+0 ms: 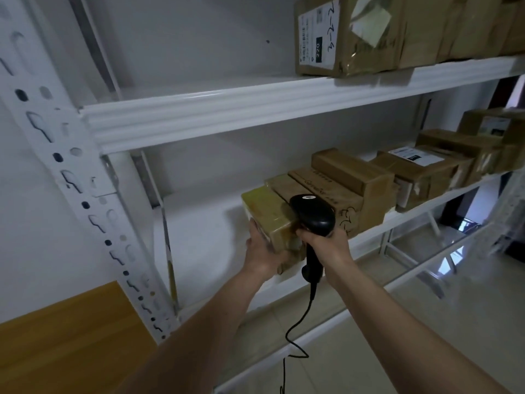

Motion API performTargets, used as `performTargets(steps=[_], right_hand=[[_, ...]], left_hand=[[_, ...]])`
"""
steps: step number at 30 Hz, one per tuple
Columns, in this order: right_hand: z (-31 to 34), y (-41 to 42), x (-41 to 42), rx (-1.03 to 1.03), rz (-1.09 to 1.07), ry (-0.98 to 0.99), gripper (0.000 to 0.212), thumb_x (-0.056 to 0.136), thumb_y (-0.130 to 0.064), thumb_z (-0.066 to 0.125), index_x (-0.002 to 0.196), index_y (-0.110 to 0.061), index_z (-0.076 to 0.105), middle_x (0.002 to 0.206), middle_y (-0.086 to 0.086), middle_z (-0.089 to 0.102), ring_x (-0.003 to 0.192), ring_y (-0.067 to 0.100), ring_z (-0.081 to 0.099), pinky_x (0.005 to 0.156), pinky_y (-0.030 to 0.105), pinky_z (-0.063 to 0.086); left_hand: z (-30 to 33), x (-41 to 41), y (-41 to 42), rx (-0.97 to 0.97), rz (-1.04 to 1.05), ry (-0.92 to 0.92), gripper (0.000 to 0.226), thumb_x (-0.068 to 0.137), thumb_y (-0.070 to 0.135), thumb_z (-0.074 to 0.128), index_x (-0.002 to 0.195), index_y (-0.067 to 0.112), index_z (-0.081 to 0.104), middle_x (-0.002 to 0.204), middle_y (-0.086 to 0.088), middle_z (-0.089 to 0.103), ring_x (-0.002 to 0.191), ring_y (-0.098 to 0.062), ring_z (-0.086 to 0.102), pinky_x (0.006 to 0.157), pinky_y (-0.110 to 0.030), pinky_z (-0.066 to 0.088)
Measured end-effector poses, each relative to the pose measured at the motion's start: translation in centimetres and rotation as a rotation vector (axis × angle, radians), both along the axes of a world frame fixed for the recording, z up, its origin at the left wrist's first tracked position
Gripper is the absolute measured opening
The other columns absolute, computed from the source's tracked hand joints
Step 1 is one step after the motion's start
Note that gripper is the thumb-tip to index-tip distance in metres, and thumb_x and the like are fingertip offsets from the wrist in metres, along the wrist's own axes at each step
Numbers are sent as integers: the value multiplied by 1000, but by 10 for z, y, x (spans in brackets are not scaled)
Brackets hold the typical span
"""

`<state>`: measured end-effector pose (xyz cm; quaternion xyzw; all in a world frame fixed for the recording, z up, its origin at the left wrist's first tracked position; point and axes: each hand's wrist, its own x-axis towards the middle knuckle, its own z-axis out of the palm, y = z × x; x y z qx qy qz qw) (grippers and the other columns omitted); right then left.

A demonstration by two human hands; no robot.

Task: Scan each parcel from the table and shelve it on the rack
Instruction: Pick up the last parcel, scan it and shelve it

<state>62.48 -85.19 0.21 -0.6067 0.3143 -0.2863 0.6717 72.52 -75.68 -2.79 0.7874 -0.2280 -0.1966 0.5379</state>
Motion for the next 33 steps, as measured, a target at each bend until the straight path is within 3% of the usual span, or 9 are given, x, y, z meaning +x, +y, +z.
performTargets(steps=[12,14,16,18,21,24,26,29,33], right_hand=[[-6,3,-4,-6,-54,-61,26,72,-8,78,81,-27,64,80,1,66,81,16,62,65,28,46],[-6,9,-8,-13,-39,-50,25,71,-7,78,83,-24,65,81,4,66,82,20,62,71,32,49],[-7,20,-13,-18,7,-38,23,72,-7,77,85,-22,65,81,7,66,82,24,63,77,37,51],[-9,36,-18,-30,60,-22,20,71,-5,76,82,-19,66,75,7,65,78,24,63,77,39,52],[-15,69,-24,-3,113,15,15,71,-2,76,77,-13,68,66,6,65,71,23,63,77,41,53],[-26,111,-31,19,173,56,13,72,-1,77,80,-8,70,68,5,68,67,20,63,76,41,53],[-35,144,-35,33,205,91,13,72,-1,77,82,-6,71,66,4,68,64,17,64,73,38,54],[-46,194,-38,58,246,123,11,72,1,76,82,-2,71,60,5,64,58,17,59,65,33,49],[-55,261,-28,83,295,148,11,74,1,75,83,-3,70,56,3,61,54,18,56,58,28,47]], left_hand=[[-10,14,-19,200,13,-21,98,83,18,68,153,25,0,134,-14,52,117,-32,56,98,-45,49],[-12,9,-8,236,59,-49,79,82,21,69,147,22,24,128,-9,57,113,-28,58,94,-41,51],[-12,0,7,302,94,-124,41,85,21,65,122,20,49,115,-3,62,105,-23,61,88,-35,53],[-13,-11,28,357,-5,-131,11,88,15,61,97,22,57,97,1,64,94,-20,65,79,-29,54],[-19,-30,71,539,-347,-52,13,89,12,57,98,12,66,76,2,67,69,-10,64,57,-15,49],[-30,-40,126,687,-483,31,28,95,17,53,112,-1,67,100,-11,72,75,-13,62,69,-20,52],[-39,-41,166,707,-466,56,28,97,13,51,115,-3,66,98,-14,69,75,-14,59,73,-24,51],[-49,-35,229,679,-378,77,25,97,8,49,111,-3,67,81,-9,64,59,-8,52,56,-14,46],[-52,-18,318,629,-201,23,27,99,12,44,105,4,69,96,-12,68,73,-15,62,50,-14,40]])
